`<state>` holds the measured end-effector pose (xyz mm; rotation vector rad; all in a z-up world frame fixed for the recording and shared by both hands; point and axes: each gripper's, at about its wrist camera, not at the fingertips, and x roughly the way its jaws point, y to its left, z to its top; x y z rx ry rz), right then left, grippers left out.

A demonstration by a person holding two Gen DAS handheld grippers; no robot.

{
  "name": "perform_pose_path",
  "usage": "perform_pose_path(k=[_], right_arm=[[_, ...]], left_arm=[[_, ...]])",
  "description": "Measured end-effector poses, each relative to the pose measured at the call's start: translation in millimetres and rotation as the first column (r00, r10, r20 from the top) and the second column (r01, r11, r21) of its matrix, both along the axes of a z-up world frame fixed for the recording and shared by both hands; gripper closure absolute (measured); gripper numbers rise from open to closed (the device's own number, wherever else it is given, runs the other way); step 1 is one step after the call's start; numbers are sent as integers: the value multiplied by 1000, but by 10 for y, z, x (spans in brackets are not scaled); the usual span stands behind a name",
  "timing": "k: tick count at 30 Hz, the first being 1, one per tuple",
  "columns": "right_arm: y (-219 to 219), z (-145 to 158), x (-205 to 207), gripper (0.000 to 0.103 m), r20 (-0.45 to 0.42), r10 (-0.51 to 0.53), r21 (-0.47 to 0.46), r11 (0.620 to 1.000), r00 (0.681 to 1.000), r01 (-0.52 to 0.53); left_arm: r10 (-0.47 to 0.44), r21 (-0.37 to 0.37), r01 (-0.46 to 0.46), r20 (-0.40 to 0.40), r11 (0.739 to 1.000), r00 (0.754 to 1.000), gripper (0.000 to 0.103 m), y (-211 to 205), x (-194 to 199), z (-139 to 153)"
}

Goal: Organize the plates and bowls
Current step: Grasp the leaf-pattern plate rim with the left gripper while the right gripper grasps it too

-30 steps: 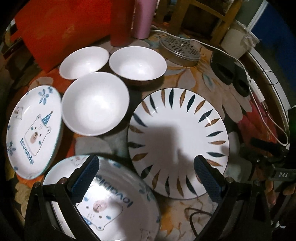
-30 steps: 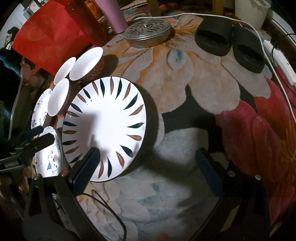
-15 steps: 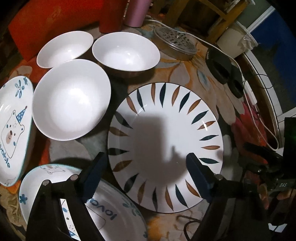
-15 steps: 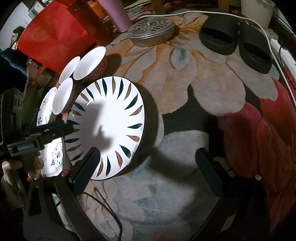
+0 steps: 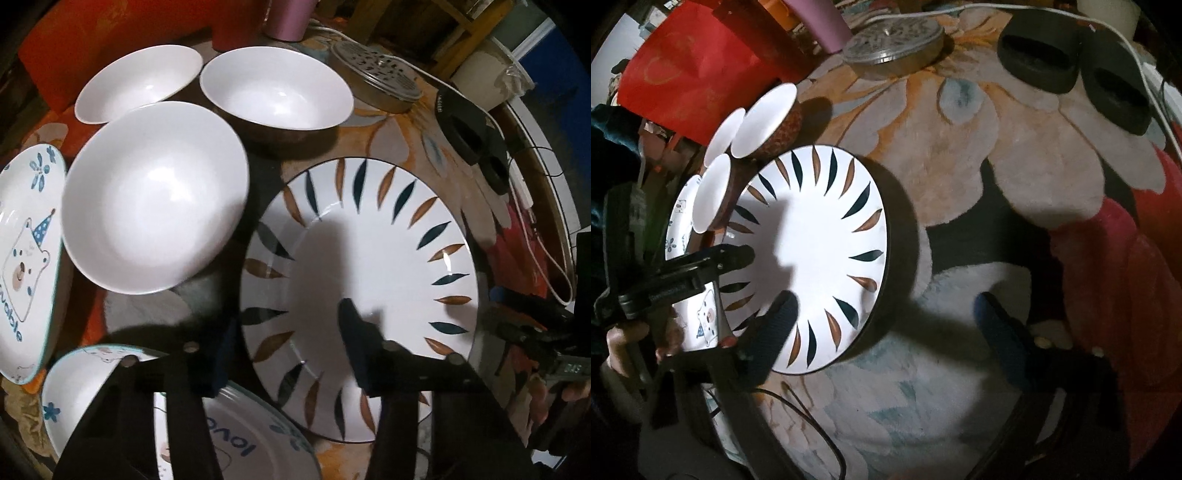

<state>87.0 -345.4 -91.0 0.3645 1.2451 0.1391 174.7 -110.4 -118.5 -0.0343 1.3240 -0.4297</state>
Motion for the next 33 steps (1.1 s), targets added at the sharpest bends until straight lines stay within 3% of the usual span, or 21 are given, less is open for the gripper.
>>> perform_pose_path(k=[5, 6, 8, 10, 13, 17, 22, 33], right_arm=[[91, -143, 99, 43, -42, 31, 27, 999, 999, -30], [97, -176, 117, 46, -55, 31, 45, 999, 998, -28], [108, -233, 150, 66, -77, 33, 69, 997, 997, -28], [134, -266, 169, 73, -87, 46, 78, 996, 995, -40], [186, -254, 179, 73, -81, 81, 59, 995, 993, -76], [247, -241, 191, 78, -91, 105, -4, 994, 990, -106], [211, -262, 189, 82, -97, 61, 12, 998, 993, -60], [145, -127, 114, 84, -48, 64, -44, 997, 997, -66]], left_arm=[[5, 10, -5, 3, 1000, 1000, 68, 65, 21, -12], [-5, 25, 5, 6, 1000, 1000, 68, 49, 16, -12], [-29, 62, 28, 21, 998, 999, 68, -2, -2, -13], [-54, 109, 49, 39, 993, 998, 69, -49, -30, -17], [-71, 153, 62, 60, 986, 996, 69, -97, -50, -26], [-44, 155, 34, 61, 987, 997, 69, -85, -50, -26], [-16, 114, 11, 45, 993, 999, 80, 29, -39, -14], [-72, 83, 66, 69, 994, 995, 81, -60, -241, 61]])
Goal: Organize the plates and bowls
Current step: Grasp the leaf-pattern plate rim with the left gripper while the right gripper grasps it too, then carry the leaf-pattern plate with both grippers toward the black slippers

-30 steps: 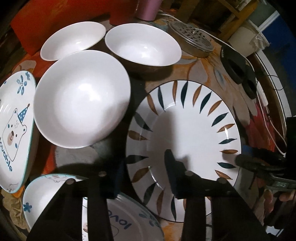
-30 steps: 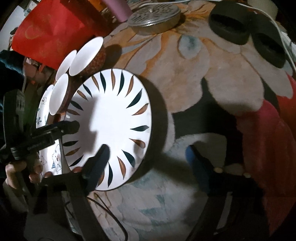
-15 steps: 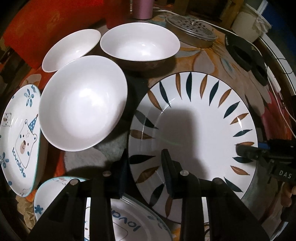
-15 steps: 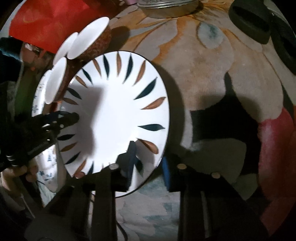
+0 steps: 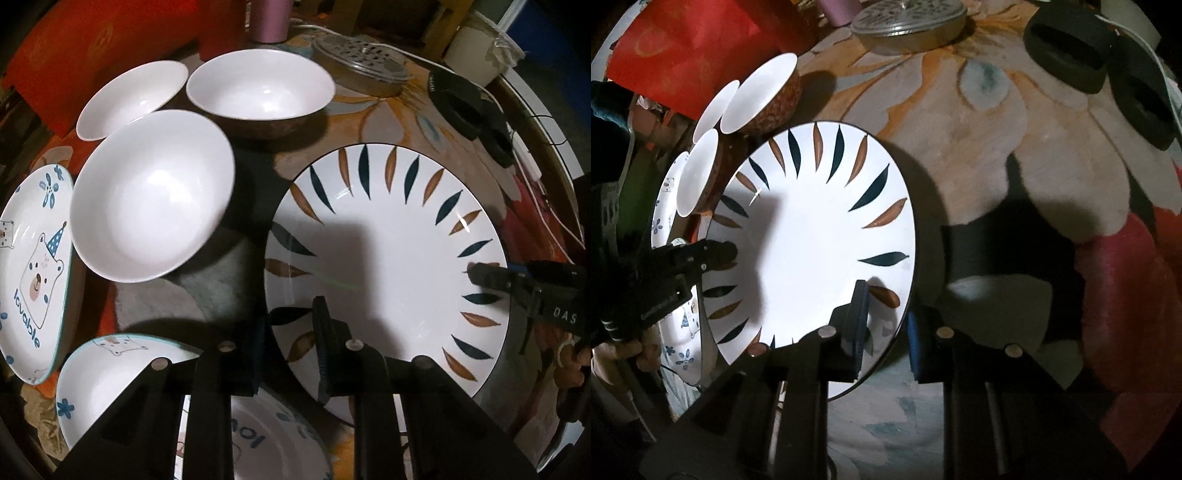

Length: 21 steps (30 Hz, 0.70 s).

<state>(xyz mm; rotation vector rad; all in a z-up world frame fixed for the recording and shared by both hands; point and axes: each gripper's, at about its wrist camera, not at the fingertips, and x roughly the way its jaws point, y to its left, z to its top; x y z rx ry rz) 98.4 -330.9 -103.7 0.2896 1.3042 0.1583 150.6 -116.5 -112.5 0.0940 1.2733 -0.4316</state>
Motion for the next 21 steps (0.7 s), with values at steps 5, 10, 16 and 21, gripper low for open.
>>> perform_pose_path(k=[5, 10, 16, 21], right_arm=[[-96, 98, -57, 84, 35, -5, -12, 1000, 999, 6], [-230, 175, -170, 84, 52, -21, -17, 1000, 998, 22], [-559, 254, -367, 85, 48, -67, -17, 998, 997, 68], [-963, 309, -590, 85, 30, -125, -22, 992, 992, 125]], left_arm=[[-27, -13, 27, 22, 1000, 999, 81, -120, -52, 99], [-57, -30, 58, 27, 998, 998, 81, -334, -100, 163], [-121, -43, 122, 30, 992, 992, 81, -734, -207, 213], [-194, -54, 196, 33, 979, 980, 81, -1217, -344, 234]])
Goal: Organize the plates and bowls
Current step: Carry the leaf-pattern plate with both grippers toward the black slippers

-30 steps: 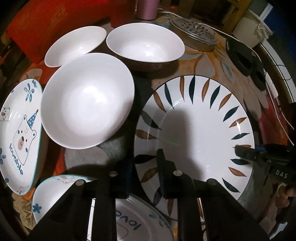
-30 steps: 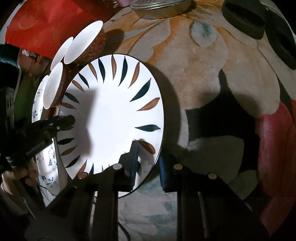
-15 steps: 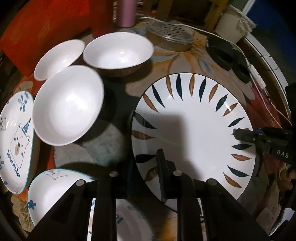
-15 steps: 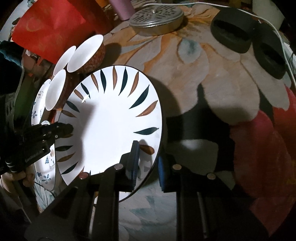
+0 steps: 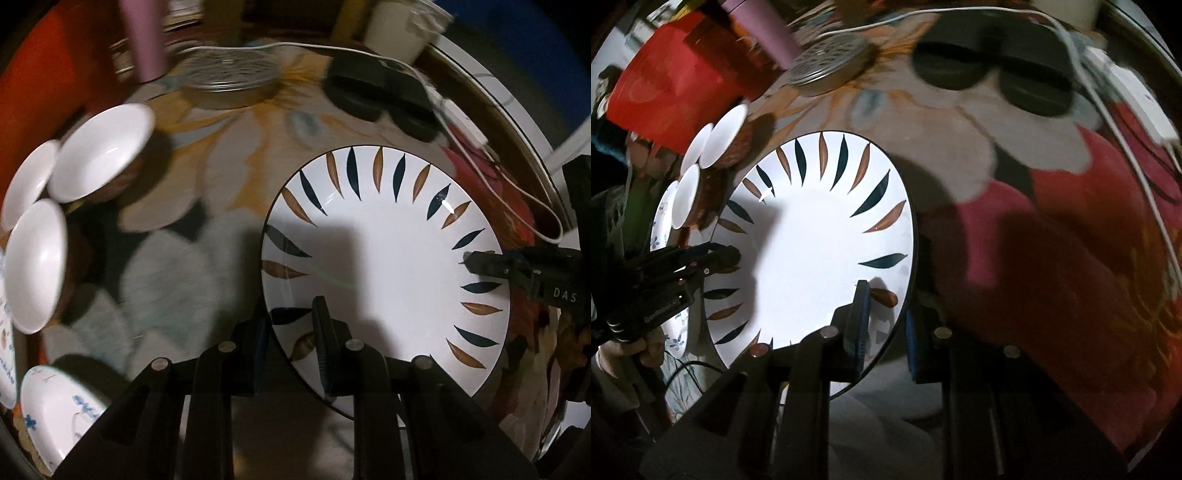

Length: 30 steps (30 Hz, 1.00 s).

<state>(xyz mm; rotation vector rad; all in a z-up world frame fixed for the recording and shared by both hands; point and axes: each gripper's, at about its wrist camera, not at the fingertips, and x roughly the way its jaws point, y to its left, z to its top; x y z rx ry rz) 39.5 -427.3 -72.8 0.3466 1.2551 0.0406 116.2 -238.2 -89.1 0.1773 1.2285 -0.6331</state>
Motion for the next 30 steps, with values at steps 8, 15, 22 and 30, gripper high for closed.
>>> perform_pose_path(k=[8, 15, 22, 30], right_arm=[[-658, 13, -367, 85, -29, -106, -26, 994, 994, 105], [-1098, 19, -575, 85, -27, -166, -47, 985, 986, 165], [-1389, -85, -726, 85, -50, -220, -51, 975, 974, 218], [-1518, -201, -838, 85, -81, -268, -35, 963, 960, 266]], left_arm=[[-95, -17, 95, -21, 995, 995, 81, -772, -230, -61], [-134, -25, 133, -32, 991, 990, 81, -1231, -341, -127], [-174, -10, 173, -56, 985, 983, 81, -1551, -481, -237], [-189, 28, 192, -76, 981, 979, 81, -1661, -546, -319]])
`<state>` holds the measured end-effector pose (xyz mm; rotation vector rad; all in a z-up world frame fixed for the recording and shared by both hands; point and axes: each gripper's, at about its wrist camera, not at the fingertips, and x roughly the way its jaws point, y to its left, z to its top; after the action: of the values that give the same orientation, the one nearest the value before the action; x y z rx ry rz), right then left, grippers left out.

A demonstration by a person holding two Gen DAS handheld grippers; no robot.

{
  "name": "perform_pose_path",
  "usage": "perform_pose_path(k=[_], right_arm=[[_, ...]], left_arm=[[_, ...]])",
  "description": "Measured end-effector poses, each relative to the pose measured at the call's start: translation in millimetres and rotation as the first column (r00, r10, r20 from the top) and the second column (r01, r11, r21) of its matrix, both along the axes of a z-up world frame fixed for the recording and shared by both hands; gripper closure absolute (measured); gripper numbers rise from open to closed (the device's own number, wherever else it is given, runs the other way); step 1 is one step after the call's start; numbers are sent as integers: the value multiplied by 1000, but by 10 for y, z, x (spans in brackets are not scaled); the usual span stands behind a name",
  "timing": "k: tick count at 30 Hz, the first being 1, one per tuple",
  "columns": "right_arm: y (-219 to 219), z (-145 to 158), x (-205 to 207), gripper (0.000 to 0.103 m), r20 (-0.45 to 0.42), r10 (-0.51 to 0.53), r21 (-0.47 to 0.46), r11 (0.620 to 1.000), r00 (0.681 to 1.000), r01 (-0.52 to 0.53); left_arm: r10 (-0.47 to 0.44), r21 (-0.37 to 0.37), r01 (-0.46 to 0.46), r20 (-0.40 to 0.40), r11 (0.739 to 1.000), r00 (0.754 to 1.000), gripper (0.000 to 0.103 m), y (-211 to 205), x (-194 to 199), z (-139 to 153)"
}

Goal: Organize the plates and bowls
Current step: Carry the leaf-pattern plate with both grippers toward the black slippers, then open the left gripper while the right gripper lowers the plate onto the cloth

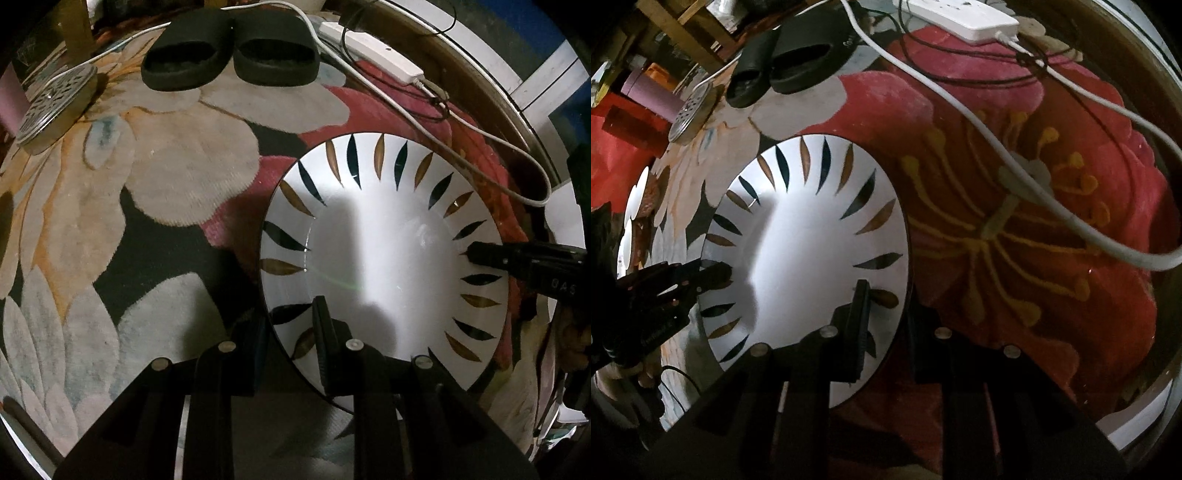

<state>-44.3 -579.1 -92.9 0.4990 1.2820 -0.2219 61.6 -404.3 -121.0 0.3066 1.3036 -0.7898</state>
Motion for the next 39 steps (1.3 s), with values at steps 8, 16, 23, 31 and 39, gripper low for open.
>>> perform_pose_path(k=[8, 16, 23, 31, 39], right_arm=[[-19, -45, -48, 81, -44, -56, -19, 998, 997, 55], [162, 264, 77, 11, 45, -37, -132, 990, 998, 43], [463, 358, 335, 2, 58, 37, -118, 993, 998, -30], [812, 400, 448, 0, 60, 86, -96, 992, 994, -80], [1182, 407, 606, 0, 76, 139, -68, 989, 987, -134]], left_arm=[[-41, 28, 40, 45, 999, 998, 81, -9, -68, 133], [-20, 10, 19, 39, 1000, 999, 32, 231, -23, 309], [41, 22, -43, 91, 999, 995, 5, 534, 27, 467], [119, 42, -125, 116, 991, 986, 3, 1014, 108, 556], [199, 69, -208, 114, 976, 973, 3, 1490, 162, 561]])
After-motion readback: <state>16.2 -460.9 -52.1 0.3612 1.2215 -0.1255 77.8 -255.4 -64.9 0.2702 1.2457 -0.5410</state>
